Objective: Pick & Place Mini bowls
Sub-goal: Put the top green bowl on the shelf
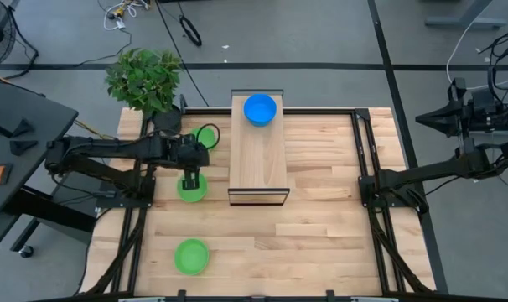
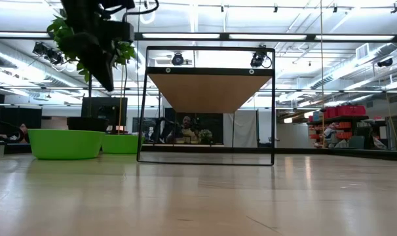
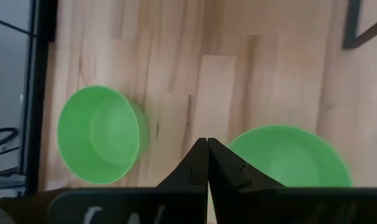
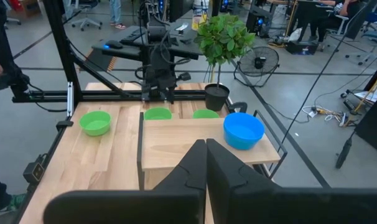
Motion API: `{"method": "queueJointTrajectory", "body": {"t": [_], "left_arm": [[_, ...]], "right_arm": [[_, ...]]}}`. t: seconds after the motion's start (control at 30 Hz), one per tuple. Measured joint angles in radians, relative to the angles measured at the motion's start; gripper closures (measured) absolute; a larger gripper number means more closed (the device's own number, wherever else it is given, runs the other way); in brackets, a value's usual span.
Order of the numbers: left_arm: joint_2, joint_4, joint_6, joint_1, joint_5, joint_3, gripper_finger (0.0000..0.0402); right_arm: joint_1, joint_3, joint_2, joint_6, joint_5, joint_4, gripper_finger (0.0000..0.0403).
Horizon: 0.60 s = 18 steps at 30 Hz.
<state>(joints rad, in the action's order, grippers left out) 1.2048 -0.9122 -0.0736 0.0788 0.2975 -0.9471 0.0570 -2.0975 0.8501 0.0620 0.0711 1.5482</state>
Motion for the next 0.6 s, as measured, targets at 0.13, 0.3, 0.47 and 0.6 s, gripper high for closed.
{"method": "queueJointTrajectory", "body": {"t": [0.13,0.3,0.47,0.6], "left_arm": [[0.005,0.032,-0.048,0.000,0.032,0.038,0.0399],[0.005,0.054,-0.093,0.004,0.013,0.078,0.0399],[0.005,0.076,-0.104,0.024,-0.025,0.105,0.0395],[0.005,0.086,-0.106,0.057,-0.022,0.118,0.0367]], "right_arm": [[0.000,0.000,0.000,0.000,0.000,0.000,0.0396],[0.000,0.000,0.000,0.000,0.000,0.000,0.0396],[0.000,0.000,0.000,0.000,0.000,0.000,0.0396],[0.000,0.000,0.000,0.000,0.000,0.000,0.0396]]}}
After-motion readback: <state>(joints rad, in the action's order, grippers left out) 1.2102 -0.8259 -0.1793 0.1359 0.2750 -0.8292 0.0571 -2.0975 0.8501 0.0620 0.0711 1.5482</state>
